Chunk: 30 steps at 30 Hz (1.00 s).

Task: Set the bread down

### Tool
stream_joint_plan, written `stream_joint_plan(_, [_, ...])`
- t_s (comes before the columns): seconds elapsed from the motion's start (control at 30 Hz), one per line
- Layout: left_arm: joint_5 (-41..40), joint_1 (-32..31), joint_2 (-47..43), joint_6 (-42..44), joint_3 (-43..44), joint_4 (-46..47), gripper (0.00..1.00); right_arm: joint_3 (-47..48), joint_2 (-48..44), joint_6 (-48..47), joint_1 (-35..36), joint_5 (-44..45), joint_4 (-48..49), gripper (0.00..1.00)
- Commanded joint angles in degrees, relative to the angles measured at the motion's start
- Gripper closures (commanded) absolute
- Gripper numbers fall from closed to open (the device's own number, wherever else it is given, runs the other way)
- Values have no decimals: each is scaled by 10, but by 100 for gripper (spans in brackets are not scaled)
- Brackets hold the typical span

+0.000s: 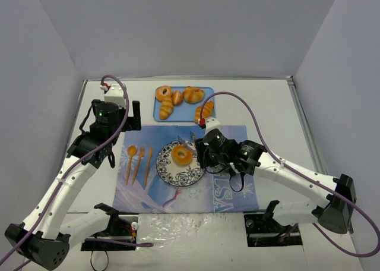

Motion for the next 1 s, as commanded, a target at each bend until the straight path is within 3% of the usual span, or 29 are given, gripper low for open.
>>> stream_joint_plan(0.0, [-7, -3, -1, 6, 25, 26, 3, 48, -6, -11, -12, 41, 7, 56])
stream_joint_plan(0.47, [-5, -5, -1, 5, 25, 27, 3, 92, 27, -47, -156, 18, 25, 53])
stream_joint_plan(0.97, [-5, -7, -1, 5, 24, 26, 3, 147, 168, -45, -247, -29, 90, 43])
